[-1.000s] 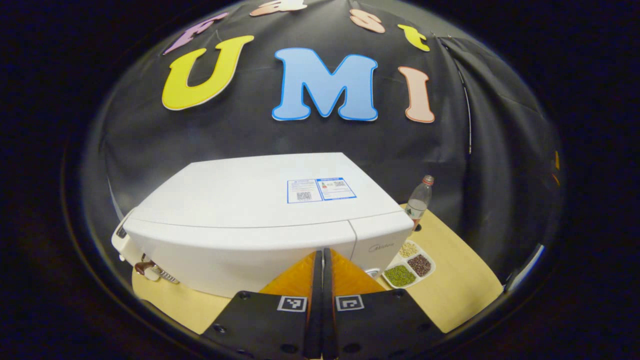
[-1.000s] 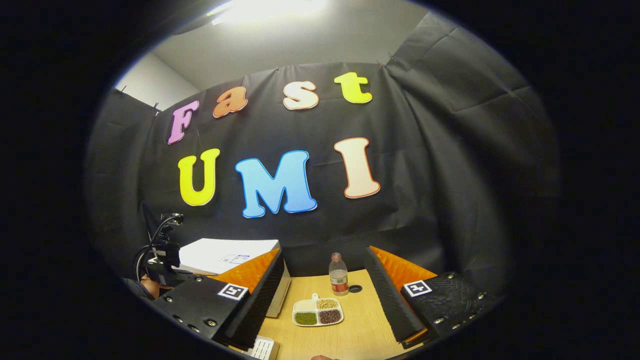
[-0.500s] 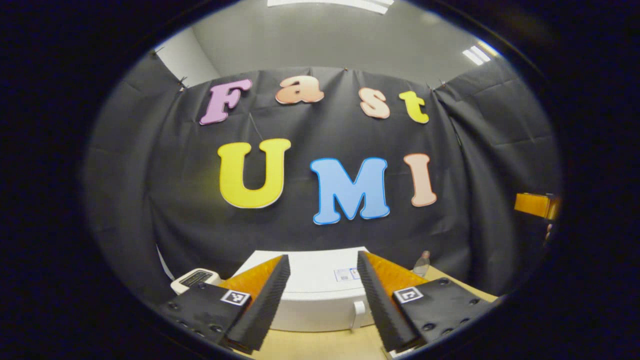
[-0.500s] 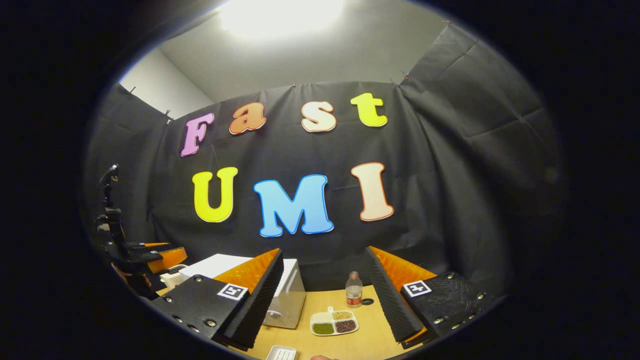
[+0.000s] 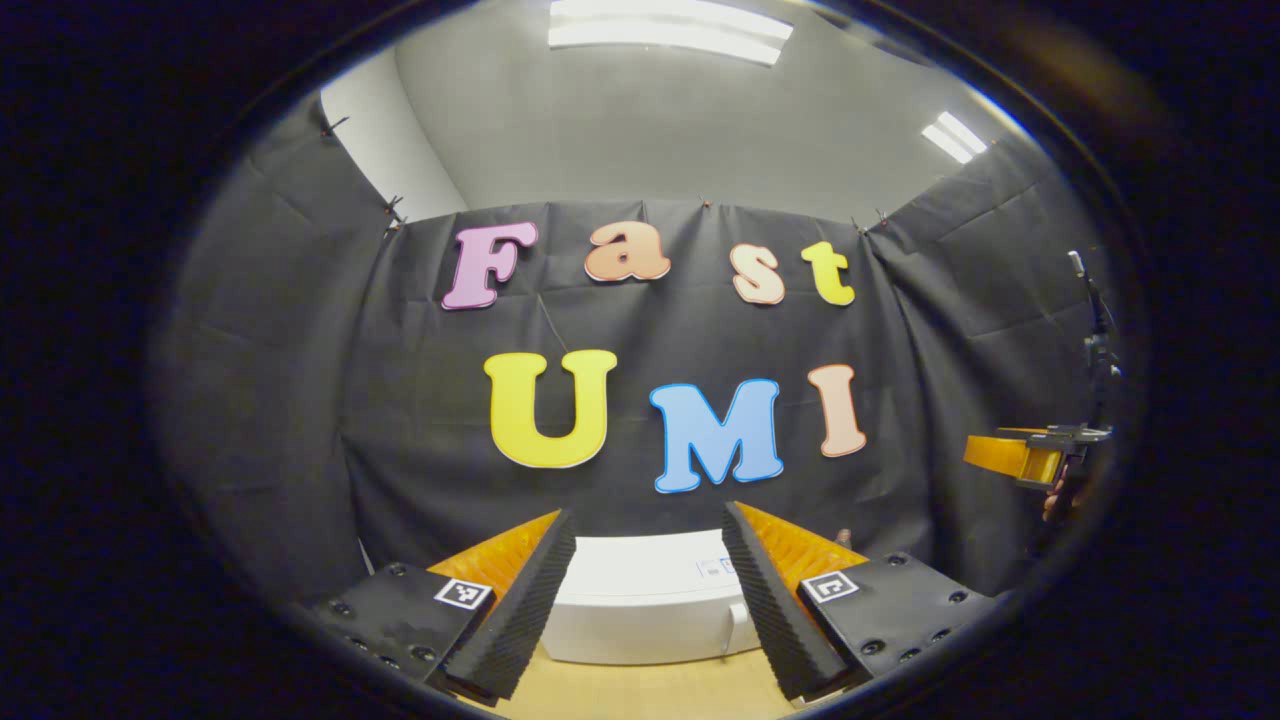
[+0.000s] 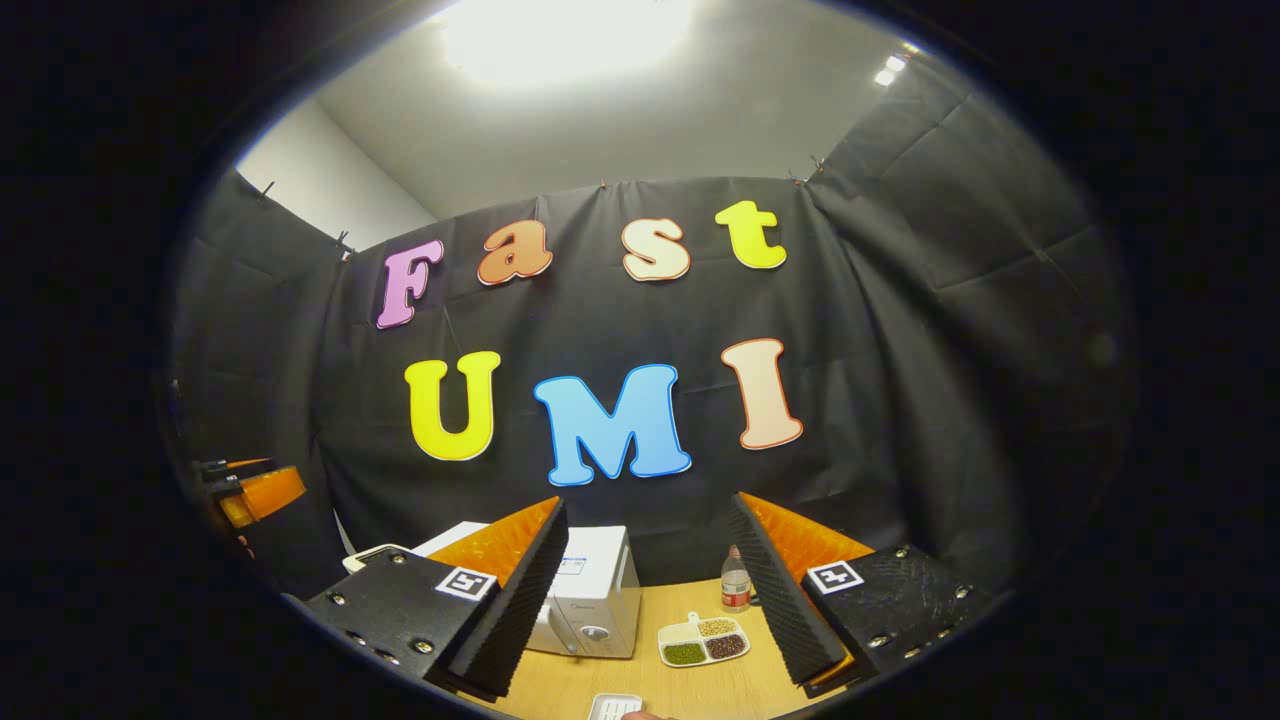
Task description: Open the microwave oven with the left hand, put the food in, and close the microwave oven.
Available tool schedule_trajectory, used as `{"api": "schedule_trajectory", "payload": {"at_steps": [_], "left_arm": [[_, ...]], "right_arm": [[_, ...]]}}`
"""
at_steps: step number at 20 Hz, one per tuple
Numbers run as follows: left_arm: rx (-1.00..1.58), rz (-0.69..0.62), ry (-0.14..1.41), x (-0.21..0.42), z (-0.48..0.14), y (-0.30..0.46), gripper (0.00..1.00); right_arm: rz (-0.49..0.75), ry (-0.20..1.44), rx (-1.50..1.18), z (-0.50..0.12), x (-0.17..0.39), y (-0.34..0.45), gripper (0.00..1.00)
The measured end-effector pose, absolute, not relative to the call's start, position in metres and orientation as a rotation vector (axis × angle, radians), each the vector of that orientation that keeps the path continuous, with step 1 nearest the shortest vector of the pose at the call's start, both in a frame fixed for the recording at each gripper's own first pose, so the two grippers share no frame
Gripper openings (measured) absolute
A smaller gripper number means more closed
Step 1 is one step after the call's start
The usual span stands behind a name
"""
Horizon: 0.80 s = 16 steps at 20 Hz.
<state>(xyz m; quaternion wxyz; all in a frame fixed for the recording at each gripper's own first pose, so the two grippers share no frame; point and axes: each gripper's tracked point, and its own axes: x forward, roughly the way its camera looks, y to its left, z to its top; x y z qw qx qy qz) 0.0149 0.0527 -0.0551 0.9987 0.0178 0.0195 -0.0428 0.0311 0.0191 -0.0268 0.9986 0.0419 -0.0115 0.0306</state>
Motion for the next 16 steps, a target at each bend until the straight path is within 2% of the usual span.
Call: {"api": "schedule_trajectory", "payload": {"at_steps": [5,7,9,11,12,16], "left_arm": [[0.016,-0.12,0.025,-0.001,-0.051,0.062,1.0],[0.004,-0.125,0.036,-0.004,-0.053,0.066,0.92],[-0.002,-0.121,0.024,-0.008,-0.05,0.07,0.92],[-0.007,-0.117,0.027,-0.011,-0.055,0.074,1.0],[-0.012,-0.11,0.035,-0.013,-0.059,0.074,0.96],[-0.018,-0.105,0.053,-0.017,-0.067,0.063,1.0]], "right_arm": [[0.043,-0.019,0.055,-0.028,0.009,0.033,0.97],[0.037,-0.014,0.054,-0.029,0.003,0.038,0.97],[0.034,-0.017,0.047,-0.029,-0.002,0.041,0.97],[0.039,-0.018,0.039,-0.028,-0.006,0.045,0.97],[0.045,-0.017,0.037,-0.029,-0.007,0.047,0.97],[0.06,-0.011,0.036,-0.036,-0.003,0.044,0.97]]}}
